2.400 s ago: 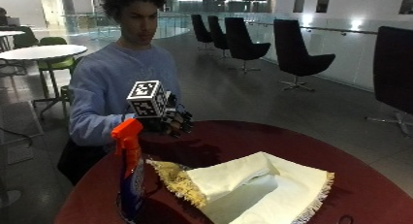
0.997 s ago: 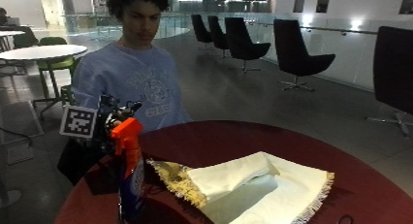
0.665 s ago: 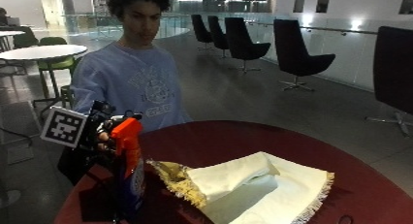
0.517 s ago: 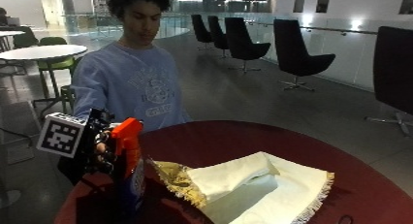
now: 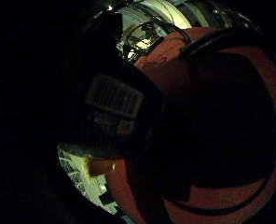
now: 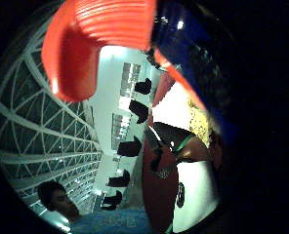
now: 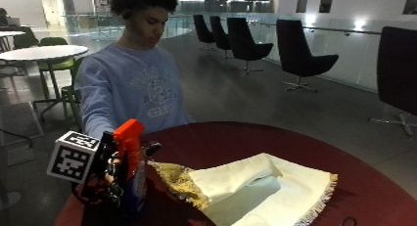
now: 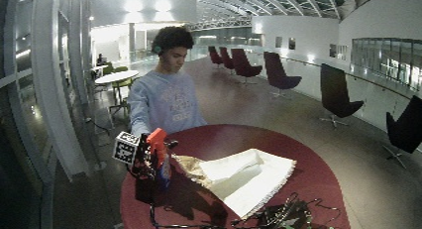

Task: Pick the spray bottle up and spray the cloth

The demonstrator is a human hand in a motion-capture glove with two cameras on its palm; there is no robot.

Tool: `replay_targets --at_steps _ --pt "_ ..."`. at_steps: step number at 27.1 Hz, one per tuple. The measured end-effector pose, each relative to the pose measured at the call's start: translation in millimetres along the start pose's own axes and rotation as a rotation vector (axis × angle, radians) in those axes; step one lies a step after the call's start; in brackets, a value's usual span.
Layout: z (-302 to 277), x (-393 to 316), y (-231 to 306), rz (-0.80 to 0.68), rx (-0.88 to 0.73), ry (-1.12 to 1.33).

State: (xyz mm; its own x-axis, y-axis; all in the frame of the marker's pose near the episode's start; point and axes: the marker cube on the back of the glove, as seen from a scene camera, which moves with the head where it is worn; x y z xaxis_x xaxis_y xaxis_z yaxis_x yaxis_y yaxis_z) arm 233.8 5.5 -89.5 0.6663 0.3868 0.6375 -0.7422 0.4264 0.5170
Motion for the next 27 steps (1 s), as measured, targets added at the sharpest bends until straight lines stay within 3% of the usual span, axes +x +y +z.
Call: replay_targets --at_steps 7,16,22,27 --pt "11.0 6.7 -6.0 -0.045 0.133 -0.037" --pt "14.1 12.7 -7.0 -0.071 0.157 -0.073" --pt "5.9 15.2 -14.4 -0.099 0.085 -0.171" --pt "-2.0 7.2 -13.5 -0.105 -0.082 -0.318"
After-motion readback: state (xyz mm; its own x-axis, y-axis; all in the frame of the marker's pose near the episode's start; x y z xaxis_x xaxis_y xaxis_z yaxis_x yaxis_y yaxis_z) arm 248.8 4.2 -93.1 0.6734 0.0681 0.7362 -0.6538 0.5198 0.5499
